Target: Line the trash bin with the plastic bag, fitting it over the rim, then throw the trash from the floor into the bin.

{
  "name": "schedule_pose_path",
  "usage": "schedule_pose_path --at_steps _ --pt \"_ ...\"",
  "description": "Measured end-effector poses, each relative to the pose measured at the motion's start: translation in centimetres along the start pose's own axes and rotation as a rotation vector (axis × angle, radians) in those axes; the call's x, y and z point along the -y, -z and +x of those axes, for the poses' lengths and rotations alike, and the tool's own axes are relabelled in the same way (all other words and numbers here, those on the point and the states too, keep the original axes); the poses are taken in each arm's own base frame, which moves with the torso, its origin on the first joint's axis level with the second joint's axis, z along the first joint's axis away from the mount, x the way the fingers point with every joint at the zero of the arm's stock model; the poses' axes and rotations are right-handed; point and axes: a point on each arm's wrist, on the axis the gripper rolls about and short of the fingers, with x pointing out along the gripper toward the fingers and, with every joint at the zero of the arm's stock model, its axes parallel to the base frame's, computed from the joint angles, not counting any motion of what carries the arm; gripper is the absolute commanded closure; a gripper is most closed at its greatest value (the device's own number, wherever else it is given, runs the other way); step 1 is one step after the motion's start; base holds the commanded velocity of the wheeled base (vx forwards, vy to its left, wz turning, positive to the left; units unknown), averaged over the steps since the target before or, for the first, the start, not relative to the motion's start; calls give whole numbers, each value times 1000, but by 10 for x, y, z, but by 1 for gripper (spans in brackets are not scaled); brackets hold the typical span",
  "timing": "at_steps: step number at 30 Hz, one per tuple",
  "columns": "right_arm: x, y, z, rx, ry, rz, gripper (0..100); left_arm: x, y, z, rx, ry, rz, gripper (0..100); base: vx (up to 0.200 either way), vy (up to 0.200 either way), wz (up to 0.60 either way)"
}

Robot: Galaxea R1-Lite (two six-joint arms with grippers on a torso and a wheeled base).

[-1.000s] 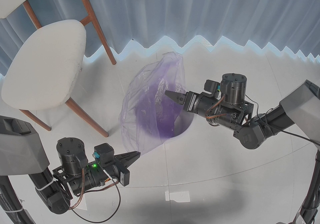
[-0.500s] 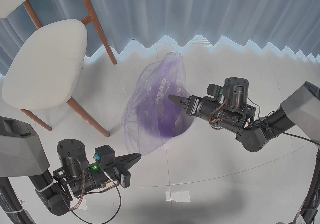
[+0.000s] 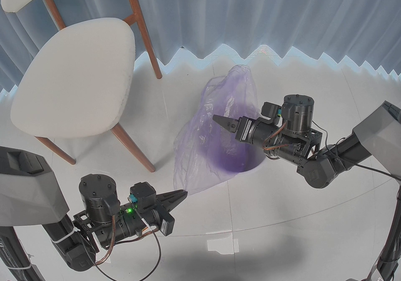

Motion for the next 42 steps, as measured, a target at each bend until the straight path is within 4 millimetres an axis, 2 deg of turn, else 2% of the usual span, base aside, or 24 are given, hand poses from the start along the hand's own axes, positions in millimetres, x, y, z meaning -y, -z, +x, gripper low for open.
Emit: schedule_pose_path --at_steps 12,27,28,42 --pt "-4 -4 -2 8 -4 -70 0 13 16 15 -55 35 32 100 0 0 0" --pt "2 1 17 5 19 -126 0 19 17 17 -60 53 35 100 0 0 0" --pt "2 2 18 10 24 -126 100 19 17 17 -60 53 35 100 0 0 0" --pt "9 5 16 -2 50 -120 100 19 12 15 -41 52 38 100 0 0 0"
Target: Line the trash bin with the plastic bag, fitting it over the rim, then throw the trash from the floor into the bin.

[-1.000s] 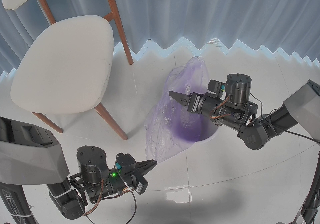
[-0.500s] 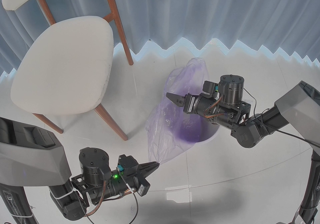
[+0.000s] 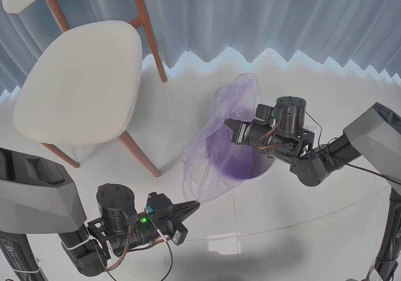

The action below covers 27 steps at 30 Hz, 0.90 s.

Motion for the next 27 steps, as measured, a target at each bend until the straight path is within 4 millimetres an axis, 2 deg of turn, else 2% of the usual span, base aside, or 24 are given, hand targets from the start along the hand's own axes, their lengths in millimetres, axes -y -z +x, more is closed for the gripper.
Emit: schedule_pose_path --at_steps 6,11,20,27 --pt "7 -3 -11 -4 25 4 100 -1 -1 -1 2 -3 0 100 0 0 0" --pt "23 -11 -29 6 75 14 100 -3 0 -1 -2 -18 -3 100 0 0 0" --pt "64 -21 -80 -1 180 62 100 -8 7 11 -18 -58 -62 100 0 0 0" --pt "76 -13 -109 -12 222 116 100 -5 12 20 -21 -48 -215 100 0 0 0"
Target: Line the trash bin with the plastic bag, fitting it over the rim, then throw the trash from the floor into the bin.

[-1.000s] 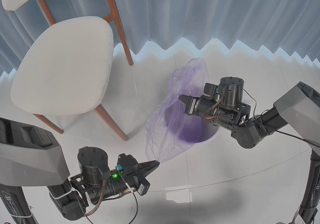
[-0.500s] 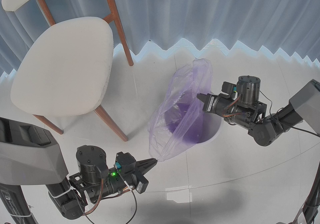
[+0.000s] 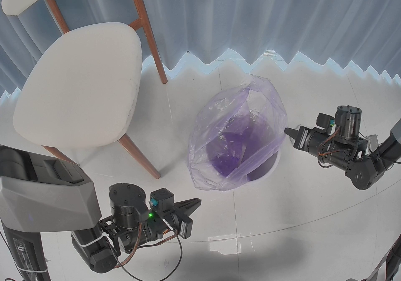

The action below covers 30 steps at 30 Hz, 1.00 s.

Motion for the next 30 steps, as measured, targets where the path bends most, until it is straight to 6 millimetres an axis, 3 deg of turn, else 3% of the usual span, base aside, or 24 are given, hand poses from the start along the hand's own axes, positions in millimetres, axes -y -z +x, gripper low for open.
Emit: schedule_pose_path --at_steps 11,17,24,30 --pt "10 18 -20 -30 12 50 100 15 -27 18 124 55 -15 100 0 0 0" --pt "11 21 -19 -63 -30 121 100 26 -20 26 108 76 -16 100 0 0 0" --pt "23 24 -16 -77 -4 119 100 24 -16 28 94 68 -26 100 0 0 0" --pt "42 27 -10 -84 41 76 100 24 -8 9 38 64 -30 100 0 0 0"
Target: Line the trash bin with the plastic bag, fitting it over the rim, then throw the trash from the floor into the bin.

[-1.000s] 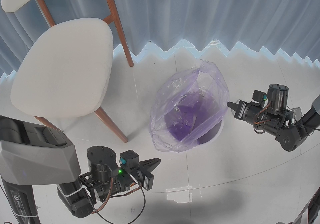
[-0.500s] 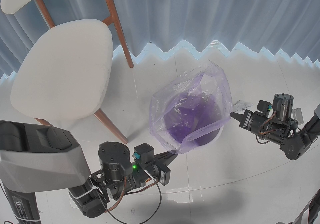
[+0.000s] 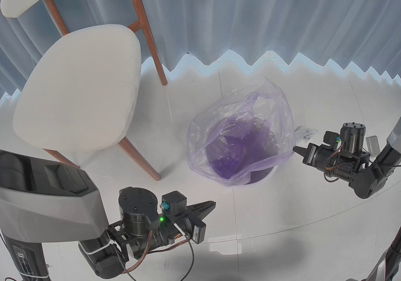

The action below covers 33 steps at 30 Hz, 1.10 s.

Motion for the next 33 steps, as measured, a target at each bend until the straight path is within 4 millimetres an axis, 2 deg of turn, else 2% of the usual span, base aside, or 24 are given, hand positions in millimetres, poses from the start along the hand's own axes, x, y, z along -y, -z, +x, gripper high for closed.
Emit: schedule_pose_path --at_steps 7,10,15,19,23,27,30,33 --pt "25 9 16 -29 53 2 100 10 17 -18 -92 12 27 100 0 0 0" --pt "31 13 20 -37 63 7 100 13 15 -23 -94 23 17 100 0 0 0" --pt "35 18 23 -47 69 11 100 20 -5 -30 -22 56 -86 100 0 0 0" --pt "36 19 24 -47 69 12 100 28 -27 -39 52 96 -284 100 0 0 0" --pt "35 18 24 -44 67 10 100 37 -58 -54 154 172 -540 100 0 0 0" --pt "34 17 23 -38 65 8 100 43 -86 -71 242 264 -710 100 0 0 0" --pt "33 15 22 -33 63 6 100 47 -95 -80 262 300 -748 100 0 0 0" --pt "32 14 20 -28 61 5 100 49 -93 -84 257 294 -721 100 0 0 0"
